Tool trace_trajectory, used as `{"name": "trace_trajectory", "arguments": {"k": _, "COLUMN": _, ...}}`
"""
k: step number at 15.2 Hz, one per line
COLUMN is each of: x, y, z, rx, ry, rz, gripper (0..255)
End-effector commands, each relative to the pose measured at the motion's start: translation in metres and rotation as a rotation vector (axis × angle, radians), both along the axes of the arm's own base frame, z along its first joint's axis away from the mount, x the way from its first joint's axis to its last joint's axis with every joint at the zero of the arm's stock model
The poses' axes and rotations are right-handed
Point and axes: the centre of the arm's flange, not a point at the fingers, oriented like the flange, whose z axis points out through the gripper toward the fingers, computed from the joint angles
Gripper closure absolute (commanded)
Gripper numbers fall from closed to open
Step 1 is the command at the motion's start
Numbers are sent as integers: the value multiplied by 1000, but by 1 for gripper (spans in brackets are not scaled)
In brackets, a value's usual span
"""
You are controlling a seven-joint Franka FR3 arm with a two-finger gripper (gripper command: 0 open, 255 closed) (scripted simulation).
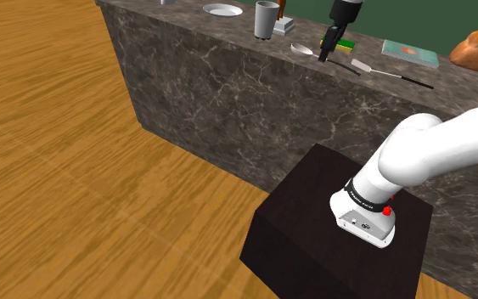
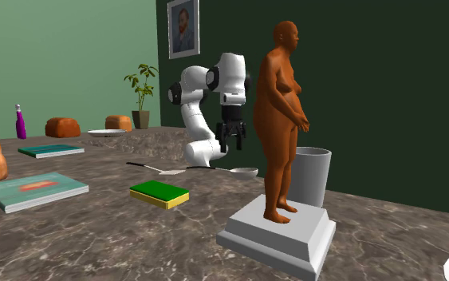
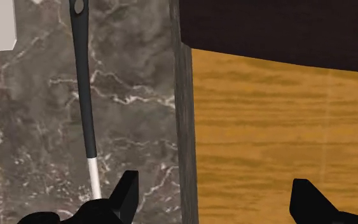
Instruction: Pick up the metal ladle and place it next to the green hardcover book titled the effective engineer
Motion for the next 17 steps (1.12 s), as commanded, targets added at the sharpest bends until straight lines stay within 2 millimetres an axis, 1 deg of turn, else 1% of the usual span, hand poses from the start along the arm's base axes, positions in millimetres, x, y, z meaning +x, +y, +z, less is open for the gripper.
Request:
{"name": "trace_trajectory", "arguments": {"k": 1, "x": 7, "y": -21, "z": -1, "rx": -21, "ry": -4, "rz": 26, "gripper": 0}}
{"name": "trace_trajectory", "arguments": {"k": 6, "x": 24, "y": -75, "z": -7, "rx": -65, "ry": -13, "rz": 82, "gripper": 0}}
{"name": "trace_trajectory", "arguments": {"k": 13, "x": 25, "y": -78, "z": -44, "rx": -65, "ry": -13, "rz": 82, "gripper": 0}}
{"name": "trace_trajectory", "arguments": {"k": 14, "x": 26, "y": -79, "z": -47, "rx": -65, "ry": -13, "rz": 82, "gripper": 0}}
{"name": "trace_trajectory", "arguments": {"k": 17, "x": 26, "y": -79, "z": -47, "rx": -65, "ry": -13, "rz": 82, "gripper": 0}}
